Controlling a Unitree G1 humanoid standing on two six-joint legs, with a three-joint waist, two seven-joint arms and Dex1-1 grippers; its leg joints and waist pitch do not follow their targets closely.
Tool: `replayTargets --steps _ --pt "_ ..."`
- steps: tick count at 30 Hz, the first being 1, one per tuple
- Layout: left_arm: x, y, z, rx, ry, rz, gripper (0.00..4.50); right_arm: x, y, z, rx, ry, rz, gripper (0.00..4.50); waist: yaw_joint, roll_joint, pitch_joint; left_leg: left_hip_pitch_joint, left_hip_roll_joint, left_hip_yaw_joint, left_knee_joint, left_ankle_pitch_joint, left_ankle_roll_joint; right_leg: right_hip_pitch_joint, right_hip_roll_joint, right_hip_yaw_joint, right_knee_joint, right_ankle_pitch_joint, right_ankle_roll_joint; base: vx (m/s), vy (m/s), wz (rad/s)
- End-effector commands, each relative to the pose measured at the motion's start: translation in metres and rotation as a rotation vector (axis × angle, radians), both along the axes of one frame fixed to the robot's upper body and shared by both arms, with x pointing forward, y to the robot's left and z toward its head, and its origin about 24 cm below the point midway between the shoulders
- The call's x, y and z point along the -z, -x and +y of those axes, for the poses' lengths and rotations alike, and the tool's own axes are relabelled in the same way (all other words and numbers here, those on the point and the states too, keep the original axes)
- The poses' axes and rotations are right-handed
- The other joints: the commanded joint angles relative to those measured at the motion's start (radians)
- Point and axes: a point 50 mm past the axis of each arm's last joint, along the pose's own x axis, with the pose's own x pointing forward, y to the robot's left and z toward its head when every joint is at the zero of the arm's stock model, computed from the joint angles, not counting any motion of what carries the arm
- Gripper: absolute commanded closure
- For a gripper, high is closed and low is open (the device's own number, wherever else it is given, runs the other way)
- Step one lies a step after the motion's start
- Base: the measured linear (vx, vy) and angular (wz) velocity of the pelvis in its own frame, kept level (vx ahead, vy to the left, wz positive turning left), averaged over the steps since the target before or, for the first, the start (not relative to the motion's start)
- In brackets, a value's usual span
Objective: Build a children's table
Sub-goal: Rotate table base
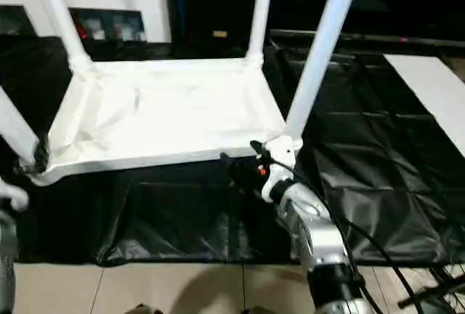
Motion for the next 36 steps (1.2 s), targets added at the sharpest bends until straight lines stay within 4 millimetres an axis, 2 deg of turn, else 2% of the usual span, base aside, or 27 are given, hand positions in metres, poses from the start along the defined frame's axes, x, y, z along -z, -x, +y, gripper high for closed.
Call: replayTargets --steps 1,2,3,4,5,6,7,9,10,11,12,13,14,16,18,19,22,23,24,26,27,30,31,35,36 --pt "0.000 -0.008 0.004 0.020 -0.003 0.014 0.05 -0.004 -0.001 0.001 0.006 0.027 0.006 0.00 -0.004 0.019 -0.058 0.012 0.010 -0.011 -0.085 -0.478 -0.023 0.028 -0.042 0.028 -0.101 -0.476 -0.084 0.000 0.000 0.00" --pt "0.000 -0.012 0.005 0.028 -0.010 0.022 0.05 -0.004 -0.002 0.001 0.011 0.041 0.019 0.00 -0.004 0.020 -0.057 0.012 0.008 -0.010 -0.086 -0.473 -0.022 0.027 -0.041 0.029 -0.100 -0.465 -0.087 0.000 0.000 0.00" --pt "-0.002 -0.020 0.008 0.056 0.021 0.021 0.05 -0.002 -0.001 0.002 -0.003 0.051 0.060 0.00 -0.004 0.019 -0.059 0.018 0.006 -0.007 -0.084 -0.467 -0.021 0.024 -0.039 0.031 -0.100 -0.442 -0.096 0.000 0.000 0.00" --pt "-0.002 -0.021 0.008 0.058 0.021 0.022 0.05 -0.002 -0.001 0.002 -0.005 0.052 0.061 0.00 -0.002 0.023 -0.062 0.018 0.006 -0.007 -0.085 -0.454 -0.024 0.027 -0.041 0.034 -0.093 -0.406 -0.110 0.000 0.000 0.00" --pt "-0.003 -0.028 0.013 0.078 0.025 0.039 0.05 -0.003 0.000 0.004 -0.040 0.059 0.082 0.00 -0.007 -0.004 -0.061 0.012 0.009 -0.004 -0.086 -0.441 -0.017 0.030 -0.041 0.034 -0.094 -0.398 -0.113 0.000 0.000 0.00" --pt "-0.003 -0.030 0.013 0.097 0.037 0.044 0.05 -0.003 0.000 0.004 -0.043 0.064 0.088 0.00 0.002 0.007 -0.064 0.017 0.009 -0.004 -0.085 -0.424 -0.018 0.029 -0.044 0.036 -0.087 -0.388 -0.122 0.000 0.000 0.00" --pt "-0.002 -0.033 0.013 0.127 0.038 0.048 0.05 -0.002 -0.001 0.003 -0.039 0.078 0.100 0.00 -0.001 0.002 -0.062 0.014 0.009 -0.002 -0.086 -0.412 -0.018 0.030 -0.046 0.037 -0.088 -0.380 -0.127 0.000 0.000 0.00" --pt "-0.003 -0.037 0.014 0.186 0.040 0.052 0.05 0.002 -0.004 0.002 -0.035 0.105 0.124 0.00 0.004 -0.003 -0.066 0.013 0.010 0.000 -0.084 -0.375 -0.020 0.032 -0.050 0.039 -0.080 -0.348 -0.138 0.000 0.000 0.00" --pt "-0.003 -0.039 0.014 0.225 0.050 0.054 0.05 0.003 -0.005 0.001 -0.033 0.116 0.132 0.00 0.004 -0.001 -0.068 0.014 0.011 0.002 -0.083 -0.349 -0.021 0.033 -0.050 0.042 -0.076 -0.310 -0.153 0.000 0.000 0.00" --pt "-0.004 -0.040 0.011 0.332 0.072 0.049 0.05 0.004 -0.009 0.000 -0.017 0.142 0.139 0.00 0.005 -0.009 -0.068 0.011 0.011 0.004 -0.083 -0.332 -0.019 0.035 -0.052 0.042 -0.075 -0.298 -0.158 0.000 0.000 0.00" --pt "-0.005 -0.040 0.010 0.372 0.087 0.045 0.05 0.005 -0.010 -0.001 -0.011 0.148 0.142 0.00 0.010 -0.007 -0.070 0.014 0.012 0.007 -0.083 -0.311 -0.023 0.034 -0.053 0.043 -0.069 -0.273 -0.172 0.000 0.000 0.00" --pt "-0.004 -0.040 0.009 0.444 0.120 0.058 0.05 0.006 -0.013 -0.002 0.007 0.160 0.153 0.00 0.012 -0.008 -0.069 0.017 0.013 0.010 -0.082 -0.301 -0.026 0.032 -0.055 0.045 -0.067 -0.252 -0.187 0.000 0.000 0.00" --pt "-0.002 -0.038 0.006 0.561 0.150 0.074 0.05 0.008 -0.017 -0.003 0.028 0.173 0.169 0.00 0.017 -0.011 -0.069 0.020 0.016 0.011 -0.083 -0.295 -0.029 0.032 -0.056 0.045 -0.066 -0.247 -0.192 0.000 0.000 0.00" --pt "0.000 -0.035 0.003 0.693 0.190 0.109 0.05 0.011 -0.020 -0.003 0.042 0.179 0.196 0.00 0.017 -0.007 -0.070 0.025 0.014 0.014 -0.083 -0.302 -0.042 0.028 -0.052 0.046 -0.061 -0.237 -0.203 0.000 0.000 0.00" --pt "0.003 -0.033 0.002 0.774 0.208 0.140 0.05 0.013 -0.022 -0.004 0.047 0.189 0.212 0.00 0.020 -0.009 -0.068 0.028 0.016 0.016 -0.084 -0.311 -0.045 0.028 -0.051 0.046 -0.060 -0.219 -0.205 0.000 0.000 0.00" --pt "0.003 -0.032 0.001 0.794 0.214 0.147 0.05 0.014 -0.023 -0.004 0.047 0.191 0.214 0.00 0.022 -0.010 -0.068 0.026 0.017 0.018 -0.085 -0.308 -0.042 0.033 -0.052 0.047 -0.056 -0.202 -0.209 0.000 0.000 0.00" --pt "0.003 -0.032 -0.003 0.923 0.254 0.187 0.05 0.016 -0.026 -0.004 0.043 0.193 0.231 0.00 0.028 -0.008 -0.068 0.028 0.016 0.021 -0.085 -0.313 -0.044 0.033 -0.054 0.049 -0.059 -0.227 -0.204 0.000 0.000 0.00" --pt "-0.001 -0.031 -0.010 1.035 0.293 0.211 0.05 0.017 -0.029 -0.003 0.044 0.193 0.233 0.00 0.029 -0.009 -0.067 0.028 0.018 0.020 -0.087 -0.322 -0.047 0.035 -0.056 0.050 -0.060 -0.237 -0.202 0.000 0.000 0.00" --pt "-0.003 -0.030 -0.014 1.090 0.296 0.221 0.05 0.017 -0.031 -0.002 0.051 0.191 0.233 0.00 0.030 -0.004 -0.067 0.030 0.018 0.021 -0.085 -0.326 -0.052 0.032 -0.057 0.051 -0.058 -0.243 -0.203 0.000 0.000 0.00" --pt "-0.004 -0.027 -0.022 1.174 0.304 0.247 0.05 0.017 -0.033 -0.001 0.053 0.190 0.232 0.00 0.029 -0.006 -0.062 0.032 0.020 0.019 -0.088 -0.373 -0.062 0.031 -0.058 0.052 -0.065 -0.309 -0.201 0.000 0.000 0.00" --pt "-0.005 -0.024 -0.027 1.227 0.307 0.261 0.05 0.017 -0.034 0.000 0.051 0.190 0.232 0.00 0.030 -0.004 -0.063 0.032 0.019 0.019 -0.088 -0.373 -0.062 0.032 -0.058 0.052 -0.065 -0.313 -0.200 0.000 0.000 0.00" --pt "-0.007 -0.019 -0.034 1.301 0.323 0.276 0.05 0.018 -0.035 0.002 0.045 0.193 0.232 0.00 0.029 -0.006 -0.061 0.029 0.020 0.018 -0.089 -0.374 -0.061 0.032 -0.057 0.052 -0.066 -0.321 -0.198 0.000 0.000 0.00" --pt "-0.010 -0.011 -0.044 1.396 0.368 0.287 0.05 0.019 -0.037 0.005 0.034 0.198 0.233 0.00 0.024 -0.008 -0.064 0.029 0.021 0.018 -0.087 -0.377 -0.065 0.032 -0.058 0.052 -0.060 -0.325 -0.204 0.000 0.000 0.00" --pt "-0.012 0.003 -0.057 1.523 0.430 0.324 0.05 0.020 -0.039 0.013 0.012 0.207 0.230 0.00 0.009 -0.015 -0.058 0.024 0.017 0.018 -0.087 -0.384 -0.055 0.031 -0.052 0.052 -0.067 -0.363 -0.197 0.000 0.000 0.00" --pt "-0.012 0.011 -0.066 1.575 0.443 0.359 0.05 0.020 -0.040 0.021 -0.017 0.209 0.228 0.00 0.004 -0.017 -0.060 0.020 0.017 0.015 -0.087 -0.377 -0.055 0.035 -0.054 0.052 -0.062 -0.366 -0.196 0.000 0.000 0.00"
